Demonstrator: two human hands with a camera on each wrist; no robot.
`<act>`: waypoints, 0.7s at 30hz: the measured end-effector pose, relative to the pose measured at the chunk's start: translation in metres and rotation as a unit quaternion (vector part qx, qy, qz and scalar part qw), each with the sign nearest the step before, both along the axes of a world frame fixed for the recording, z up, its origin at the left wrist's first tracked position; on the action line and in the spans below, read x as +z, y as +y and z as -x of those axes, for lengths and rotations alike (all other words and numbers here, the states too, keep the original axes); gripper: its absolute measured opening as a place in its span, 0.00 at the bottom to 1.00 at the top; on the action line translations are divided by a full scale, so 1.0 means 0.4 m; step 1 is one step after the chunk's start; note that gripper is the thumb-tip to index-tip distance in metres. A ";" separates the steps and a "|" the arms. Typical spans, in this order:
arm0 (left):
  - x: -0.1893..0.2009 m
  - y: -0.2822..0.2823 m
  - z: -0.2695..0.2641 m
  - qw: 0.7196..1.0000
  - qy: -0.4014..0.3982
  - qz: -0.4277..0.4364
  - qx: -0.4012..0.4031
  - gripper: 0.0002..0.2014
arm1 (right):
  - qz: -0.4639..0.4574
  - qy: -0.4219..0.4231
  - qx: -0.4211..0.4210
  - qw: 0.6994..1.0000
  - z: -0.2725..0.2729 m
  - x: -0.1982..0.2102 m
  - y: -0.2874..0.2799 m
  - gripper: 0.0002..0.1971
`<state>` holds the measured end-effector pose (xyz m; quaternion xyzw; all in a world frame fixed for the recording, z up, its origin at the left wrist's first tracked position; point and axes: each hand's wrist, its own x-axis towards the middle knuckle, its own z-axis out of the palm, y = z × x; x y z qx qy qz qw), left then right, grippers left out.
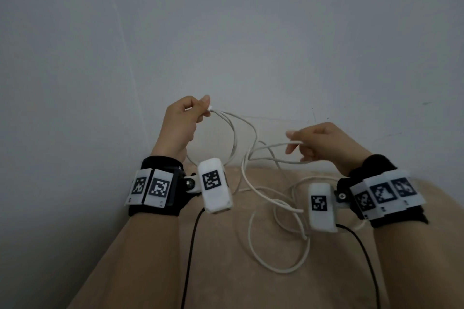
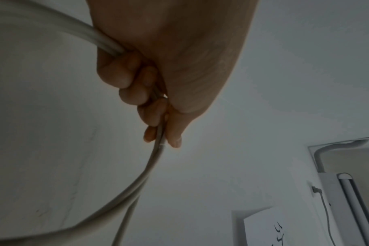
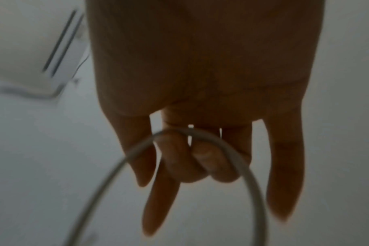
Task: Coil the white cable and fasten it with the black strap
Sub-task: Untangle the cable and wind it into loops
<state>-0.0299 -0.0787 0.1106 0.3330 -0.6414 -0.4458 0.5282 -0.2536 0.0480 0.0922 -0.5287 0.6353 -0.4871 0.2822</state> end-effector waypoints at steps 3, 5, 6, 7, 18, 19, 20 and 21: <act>0.005 0.004 0.001 1.000 0.011 0.007 -0.001 0.17 | -0.139 0.095 0.016 0.986 -0.017 -0.016 -0.013 0.15; 0.006 0.005 0.005 1.000 0.013 0.013 0.000 0.17 | -0.218 0.116 0.040 0.968 -0.031 -0.023 -0.020 0.14; 0.006 0.006 0.006 1.000 0.013 0.015 0.003 0.17 | -0.246 0.124 0.051 0.960 -0.035 -0.026 -0.022 0.14; 0.006 0.005 0.007 1.000 0.013 0.017 0.006 0.17 | -0.266 0.130 0.059 0.953 -0.038 -0.028 -0.023 0.12; 0.008 -0.002 -0.014 0.999 0.038 -0.007 0.032 0.16 | -0.244 0.217 0.110 0.939 -0.011 -0.031 -0.018 0.06; 0.009 -0.003 -0.016 0.998 0.040 -0.012 0.036 0.16 | -0.219 0.213 0.087 0.948 -0.007 -0.030 -0.018 0.09; 0.009 -0.004 -0.018 0.998 0.043 -0.019 0.039 0.16 | -0.178 0.210 0.045 0.960 -0.002 -0.030 -0.021 0.10; 0.008 -0.006 -0.020 0.998 0.043 -0.025 0.041 0.16 | -0.126 0.196 -0.006 0.972 0.002 -0.031 -0.024 0.10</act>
